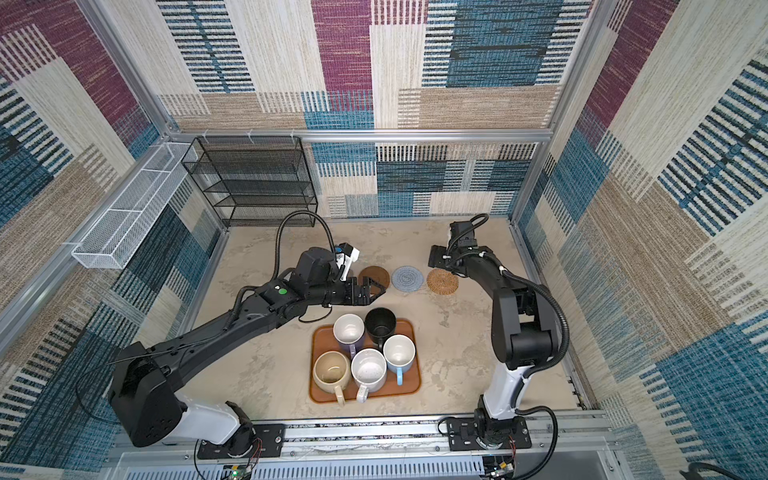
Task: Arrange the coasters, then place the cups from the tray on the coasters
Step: 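Drag the rattan coaster with the right gripper next to the blue-grey coaster, then raise the right gripper away while the left gripper moves over the white mug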
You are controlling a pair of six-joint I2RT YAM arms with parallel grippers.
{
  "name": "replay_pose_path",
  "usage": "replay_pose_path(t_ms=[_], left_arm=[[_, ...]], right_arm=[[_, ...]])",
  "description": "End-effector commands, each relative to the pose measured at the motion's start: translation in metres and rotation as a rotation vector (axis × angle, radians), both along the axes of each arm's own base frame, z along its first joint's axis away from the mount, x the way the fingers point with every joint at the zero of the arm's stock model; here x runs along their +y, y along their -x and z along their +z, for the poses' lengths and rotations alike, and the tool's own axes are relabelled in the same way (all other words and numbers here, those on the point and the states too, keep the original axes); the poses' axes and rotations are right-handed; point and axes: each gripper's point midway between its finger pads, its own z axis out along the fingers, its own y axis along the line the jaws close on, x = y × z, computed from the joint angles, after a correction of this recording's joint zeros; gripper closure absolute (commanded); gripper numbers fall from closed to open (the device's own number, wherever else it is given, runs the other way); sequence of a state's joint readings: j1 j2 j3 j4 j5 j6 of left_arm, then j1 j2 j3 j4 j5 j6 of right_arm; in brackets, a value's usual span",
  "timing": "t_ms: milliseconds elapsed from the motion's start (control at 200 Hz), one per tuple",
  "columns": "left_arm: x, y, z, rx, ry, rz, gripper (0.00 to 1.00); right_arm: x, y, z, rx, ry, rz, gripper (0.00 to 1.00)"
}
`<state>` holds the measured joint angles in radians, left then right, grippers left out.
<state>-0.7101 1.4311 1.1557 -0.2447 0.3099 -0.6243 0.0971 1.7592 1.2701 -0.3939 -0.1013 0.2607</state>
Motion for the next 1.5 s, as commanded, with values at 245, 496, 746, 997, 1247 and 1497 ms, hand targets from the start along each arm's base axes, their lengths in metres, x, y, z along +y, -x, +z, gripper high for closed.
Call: replay_pose_path(t_ms=[245,496,746,997,1247,1497], left_arm=[[0.043,0.026,-0.009,-0.009,-0.128,0.037,0.00],[0.083,0.048,-0.022,0.110,-0.203,0.179,0.02],[0.085,0.069,-0.043,0.222,-0.209,0.252,0.03],[0.079,0.065,-0.046,0.189,-0.210,0.245,0.00],[0.082,0.068,-0.046,0.190,-0.234,0.216,0.00],[0.094,0.074,-0.074,0.296,-0.257,0.230,0.01]], right_arm=[[-0.016,0.061,0.078,-0.155,0.014,-0.059,0.01],[0.058,0.128,0.138,-0.316,-0.345,0.307,0.01],[0.093,0.197,0.154,-0.429,-0.518,0.594,0.02],[0.100,0.203,0.133,-0.371,-0.505,0.585,0.00],[0.095,0.198,0.114,-0.316,-0.485,0.533,0.00],[0.096,0.200,0.115,-0.327,-0.492,0.546,0.00]])
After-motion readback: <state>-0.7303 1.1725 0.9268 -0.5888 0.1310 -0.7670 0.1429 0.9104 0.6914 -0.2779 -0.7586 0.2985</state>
